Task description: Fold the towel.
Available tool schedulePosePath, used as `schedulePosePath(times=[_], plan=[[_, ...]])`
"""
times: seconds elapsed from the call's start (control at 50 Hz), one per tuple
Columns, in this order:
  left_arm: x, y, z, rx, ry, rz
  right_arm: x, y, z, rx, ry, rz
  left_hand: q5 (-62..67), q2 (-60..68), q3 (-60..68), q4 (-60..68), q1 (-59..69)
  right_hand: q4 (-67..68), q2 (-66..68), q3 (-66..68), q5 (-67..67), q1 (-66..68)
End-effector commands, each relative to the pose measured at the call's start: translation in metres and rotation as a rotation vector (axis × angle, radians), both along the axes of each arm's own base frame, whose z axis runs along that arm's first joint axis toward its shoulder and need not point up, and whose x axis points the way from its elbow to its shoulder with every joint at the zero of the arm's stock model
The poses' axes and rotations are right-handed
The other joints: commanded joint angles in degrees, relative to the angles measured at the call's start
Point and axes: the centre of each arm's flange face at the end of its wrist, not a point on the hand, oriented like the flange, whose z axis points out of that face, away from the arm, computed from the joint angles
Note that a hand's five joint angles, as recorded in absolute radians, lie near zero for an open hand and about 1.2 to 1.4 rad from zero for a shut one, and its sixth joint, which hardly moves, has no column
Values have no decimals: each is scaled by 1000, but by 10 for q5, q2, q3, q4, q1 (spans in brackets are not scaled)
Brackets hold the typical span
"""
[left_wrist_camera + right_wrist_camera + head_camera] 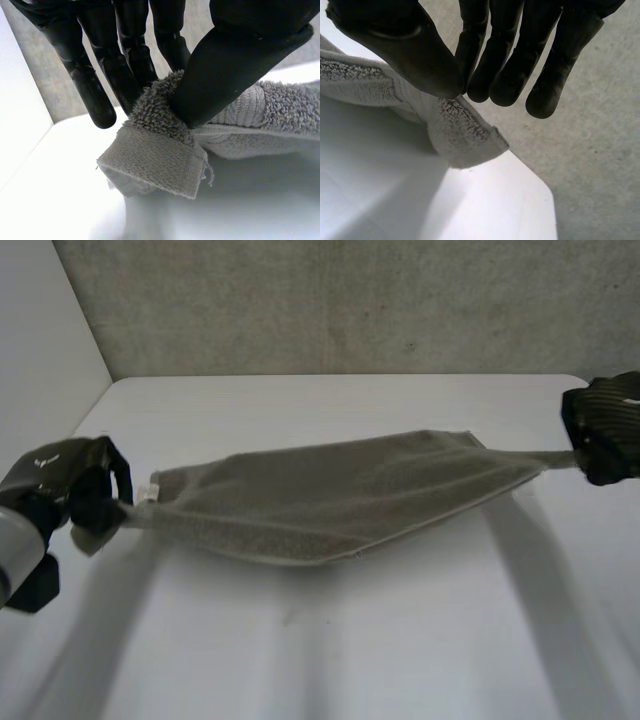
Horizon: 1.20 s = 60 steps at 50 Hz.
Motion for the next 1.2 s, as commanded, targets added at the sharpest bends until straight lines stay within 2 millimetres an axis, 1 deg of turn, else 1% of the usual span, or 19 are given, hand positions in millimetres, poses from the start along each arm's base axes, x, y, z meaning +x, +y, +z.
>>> schedulePosePath(times=[0.02,0.22,0.36,0.38,0.42,0.46,0.52,0.62,0.82,0.96,0.98,1.0,1.02,1.04,1.06,1.12,1.16,1.18,1.2], plan=[[6,36,10,28,-62,-18,-20,23,28,4,54,-10,111,102,103,102,115,30,32,32,29,30],[8,38,4,37,-168,-48,-23,14,7,86,85,51,111,102,103,102,115,30,32,32,29,30],[0,-13,-30,101,-161,-56,-17,-32,-28,117,78,78,111,102,103,102,115,30,32,32,29,30],[0,-13,-30,101,-161,-56,-10,-44,-36,102,88,87,111,102,103,102,115,30,32,32,29,30],[-6,-36,-39,98,-162,-59,1,-55,-44,88,99,95,111,102,103,102,115,30,32,32,29,30],[-8,-50,-45,109,-162,-58,23,-75,-67,85,131,99,111,102,103,102,115,30,32,32,29,30],[-13,-74,-55,123,-150,-53,31,-86,-76,84,143,88,111,102,103,102,115,30,32,32,29,30],[-22,-104,-72,145,-120,-39,50,-124,-117,110,150,81,111,102,103,102,115,30,32,32,29,30],[-30,-149,-97,131,-160,42,75,-158,-140,10,141,98,111,102,103,102,115,30,32,32,29,30],[-32,-160,-108,134,-154,51,81,-170,-145,-27,131,99,111,102,103,102,115,30,32,32,29,30],[-32,-160,-108,134,-154,51,81,-173,-147,-37,137,100,111,102,103,102,115,-154,-153,-153,-155,-155],[-33,-160,-110,134,-151,48,81,-173,-147,-37,137,100,-142,-151,-150,-151,-138,-156,-154,-154,-157,-157],[-35,-160,-109,128,-149,42,81,-175,-150,-41,143,87,-589,-598,-597,-598,-585,-612,-611,-611,-613,-613],[-35,-160,-109,128,-149,42,83,-176,-153,-38,143,87,-589,-598,-597,-598,-585,-670,-668,-668,-671,-670],[-37,-162,-106,107,-144,39,83,-177,-153,-38,143,87,-474,-483,-482,-483,-470,-670,-668,-668,-671,-670],[-41,-165,-95,55,-130,35,85,-179,-137,-71,119,63,-589,-598,-597,-598,-585,-670,-668,-668,-671,-670],[-42,-164,-85,29,-120,34,78,-177,-97,-125,55,20,-589,-598,-597,-598,-585,-670,-668,-668,-671,-670],[-42,-162,-72,3,-106,38,78,-177,-97,-125,55,19,-589,-598,-597,-598,-585,-670,-668,-668,-671,-670],[-42,-162,-72,3,-106,38,75,-172,-77,-144,6,11,-589,-598,-597,-598,-585,-670,-668,-668,-671,-670]])
